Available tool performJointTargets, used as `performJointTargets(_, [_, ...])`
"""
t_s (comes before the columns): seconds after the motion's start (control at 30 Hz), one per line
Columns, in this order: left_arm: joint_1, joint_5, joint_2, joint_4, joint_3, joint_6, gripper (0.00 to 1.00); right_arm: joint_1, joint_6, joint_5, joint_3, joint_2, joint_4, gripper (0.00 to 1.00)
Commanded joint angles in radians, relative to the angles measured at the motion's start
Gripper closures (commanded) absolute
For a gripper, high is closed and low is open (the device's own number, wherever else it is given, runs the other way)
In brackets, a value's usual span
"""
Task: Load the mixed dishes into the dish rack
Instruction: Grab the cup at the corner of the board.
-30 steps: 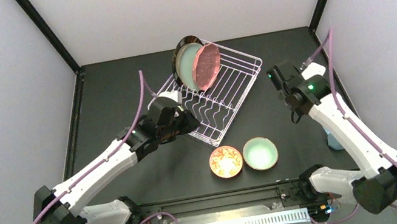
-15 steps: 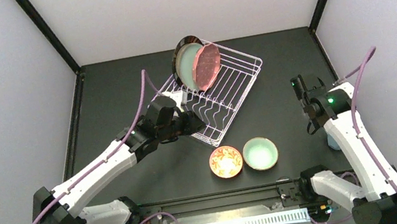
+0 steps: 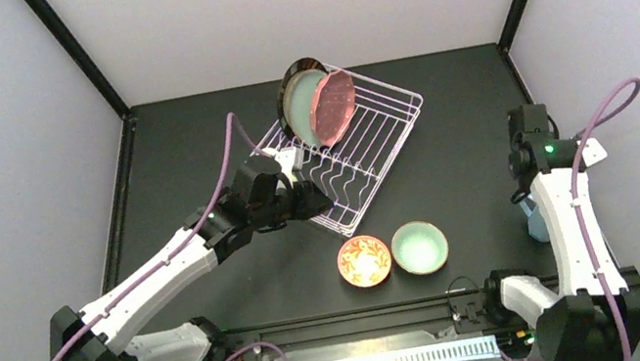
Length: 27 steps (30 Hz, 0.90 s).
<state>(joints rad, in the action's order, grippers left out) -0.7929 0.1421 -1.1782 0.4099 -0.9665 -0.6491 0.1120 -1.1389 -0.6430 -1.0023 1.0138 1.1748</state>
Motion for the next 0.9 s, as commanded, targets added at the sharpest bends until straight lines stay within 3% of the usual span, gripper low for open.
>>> performJointTargets(0.0, [0.004, 0.024, -0.014, -0.003, -0.017, 0.03, 0.01, 0.102, 0.089, 0.057, 0.027, 0.025, -0.115, 0.07])
performJointTargets(0.87, [0.004, 0.024, -0.086, 0.059, -0.081, 0.083, 0.01, 0.257, 0.152, 0.161, 0.115, 0.167, -0.328, 0.06])
